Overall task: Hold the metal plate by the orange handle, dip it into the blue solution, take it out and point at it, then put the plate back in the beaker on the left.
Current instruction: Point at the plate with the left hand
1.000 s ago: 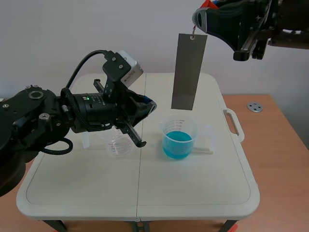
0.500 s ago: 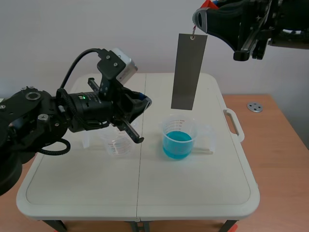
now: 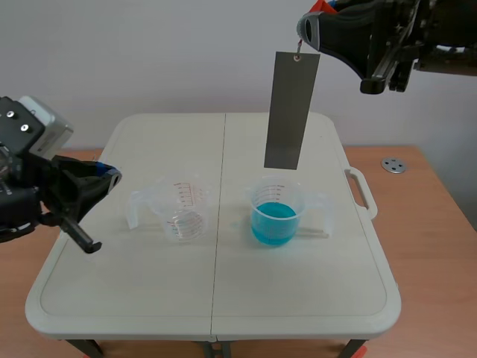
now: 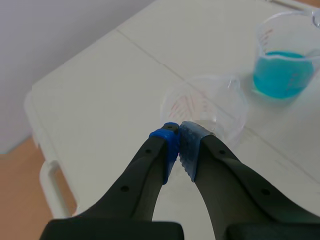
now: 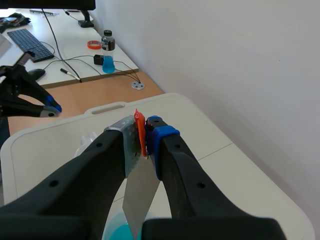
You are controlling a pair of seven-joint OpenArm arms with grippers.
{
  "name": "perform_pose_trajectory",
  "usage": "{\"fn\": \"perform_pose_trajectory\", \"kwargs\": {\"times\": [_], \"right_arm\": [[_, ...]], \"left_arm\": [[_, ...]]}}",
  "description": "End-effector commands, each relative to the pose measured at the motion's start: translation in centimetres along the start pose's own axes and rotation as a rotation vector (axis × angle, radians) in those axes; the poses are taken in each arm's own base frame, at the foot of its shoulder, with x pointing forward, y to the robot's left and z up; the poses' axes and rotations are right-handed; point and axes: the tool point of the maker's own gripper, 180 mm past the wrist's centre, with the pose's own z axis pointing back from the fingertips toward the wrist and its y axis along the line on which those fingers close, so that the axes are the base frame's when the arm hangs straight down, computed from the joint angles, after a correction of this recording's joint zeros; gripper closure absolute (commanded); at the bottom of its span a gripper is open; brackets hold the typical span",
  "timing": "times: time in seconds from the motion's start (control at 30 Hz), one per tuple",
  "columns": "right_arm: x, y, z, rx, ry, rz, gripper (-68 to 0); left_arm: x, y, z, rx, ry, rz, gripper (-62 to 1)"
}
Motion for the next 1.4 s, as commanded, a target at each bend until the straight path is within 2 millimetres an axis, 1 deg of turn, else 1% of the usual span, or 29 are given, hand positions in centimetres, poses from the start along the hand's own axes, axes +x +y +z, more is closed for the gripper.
{"fn": "perform_pose_trajectory", "kwargs": {"times": [0.0,0.13,0.3,0.37,0.5,0.63,0.8,1.0,1.2,1.37], "right_arm": [[1.6,-0.8,0.2,-0.013,-0.039,0.028,-1.5],[1.6,-0.8,0.2,-0.014,-0.037,0.029,-1.5],[1.3,-1.0,0.3,-0.019,-0.030,0.024,-1.5],[1.0,-1.2,0.3,-0.025,-0.025,0.018,-1.5],[0.5,-1.6,0.4,-0.040,-0.025,0.008,-1.5],[-0.4,-1.8,0.1,-0.052,-0.008,0.023,-1.5],[-1.2,-1.8,-0.3,-0.058,0.002,0.019,-1.5],[-2.4,-2.4,-0.3,-0.081,0.014,0.009,-1.5],[-3.7,-2.7,-0.5,-0.099,0.026,0.007,-1.5],[-4.6,-2.7,-0.8,-0.101,0.031,-0.003,-1.5]], "left_arm": [[-0.3,0.2,1.0,0.005,0.008,0.005,-2.7],[-3.3,0.0,4.2,0.001,0.090,0.002,-2.7],[-7.3,-1.2,7.9,0.004,0.216,0.024,-2.7],[-8.8,-2.1,9.3,0.000,0.265,0.039,-2.7],[-11.3,-4.8,11.9,-0.040,0.353,0.089,-2.7],[-12.9,-7.4,14.1,-0.078,0.419,0.140,-2.7],[-14.3,-9.9,16.6,-0.122,0.486,0.189,-2.7],[-15.2,-11.7,18.6,-0.155,0.544,0.223,-2.7],[-15.6,-12.6,19.7,-0.174,0.576,0.237,-2.7],[-15.8,-12.6,19.8,-0.175,0.584,0.236,-2.7]]}}
